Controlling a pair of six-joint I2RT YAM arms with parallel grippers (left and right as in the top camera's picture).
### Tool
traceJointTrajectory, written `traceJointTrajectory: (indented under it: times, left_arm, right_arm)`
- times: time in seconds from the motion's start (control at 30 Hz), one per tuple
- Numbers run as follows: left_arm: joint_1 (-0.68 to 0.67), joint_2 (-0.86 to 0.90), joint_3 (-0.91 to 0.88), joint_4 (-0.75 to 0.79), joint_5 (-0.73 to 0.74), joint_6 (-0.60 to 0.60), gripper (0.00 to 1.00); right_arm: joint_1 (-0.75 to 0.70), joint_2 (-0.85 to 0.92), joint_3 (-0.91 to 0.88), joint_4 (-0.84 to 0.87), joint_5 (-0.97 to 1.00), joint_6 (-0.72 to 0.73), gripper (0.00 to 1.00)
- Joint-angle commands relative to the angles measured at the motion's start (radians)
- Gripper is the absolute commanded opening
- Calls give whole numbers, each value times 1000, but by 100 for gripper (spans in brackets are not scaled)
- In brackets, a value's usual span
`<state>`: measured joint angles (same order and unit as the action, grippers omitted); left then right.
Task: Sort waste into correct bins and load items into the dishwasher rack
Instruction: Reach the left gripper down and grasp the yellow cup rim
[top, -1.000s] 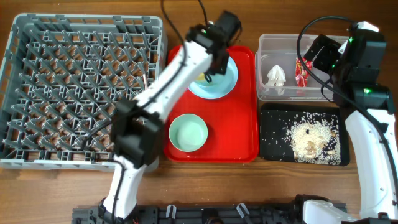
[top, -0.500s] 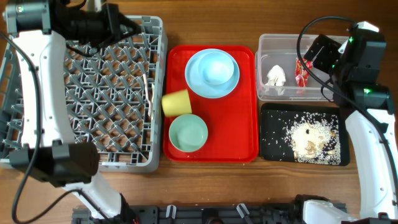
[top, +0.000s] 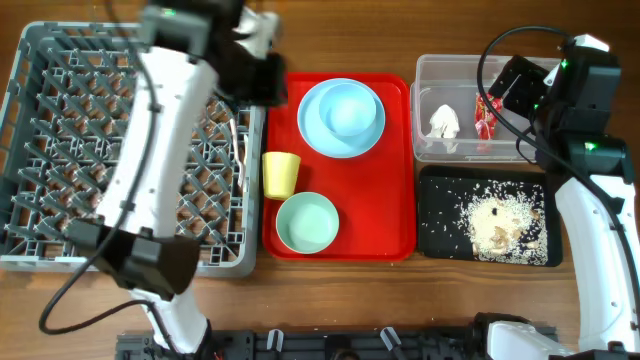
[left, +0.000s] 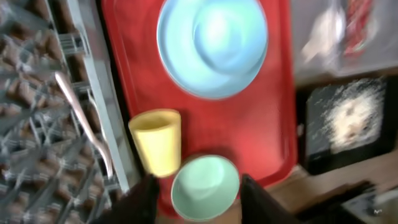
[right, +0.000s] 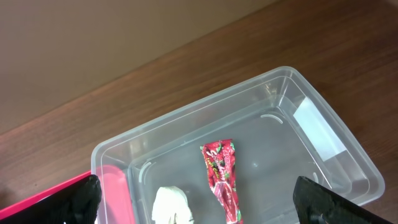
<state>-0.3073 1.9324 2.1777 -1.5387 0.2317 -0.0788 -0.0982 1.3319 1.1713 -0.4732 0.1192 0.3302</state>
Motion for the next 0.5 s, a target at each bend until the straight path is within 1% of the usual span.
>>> traceJointTrajectory:
  times: [0.0, 0.07, 0.13, 0.2, 0.23, 0.3, 0.4, 0.47]
  left_arm:
    - [-106, 33, -4, -71, -161, -95, 54]
    - [-147, 54, -29, -86, -183, -147, 61]
    - [-177, 63, -88, -74, -189, -170, 66]
    - [-194, 63, -174, -64, -193, -187, 69]
    - [-195, 63, -207, -51, -201, -208, 69]
    - [-195, 63, -304, 35, -204, -224, 66]
    - [-195, 63, -410, 212, -249, -221, 55]
    - [-195, 63, -447, 327, -335, -204, 49]
  right_arm:
    - [0, 4, 1, 2, -8, -15, 100]
    - [0, 4, 1, 1, -8, -15, 100]
    - [0, 4, 1, 2, -8, -15, 100]
    - [0, 4, 1, 2, -8, -15, 100]
    - [0, 4, 1, 2, -8, -15, 100]
    - [0, 4, 1, 2, -8, -15, 100]
    - [0, 4, 1, 2, -8, -15, 99]
    - [0, 4, 1, 2, -8, -15, 100]
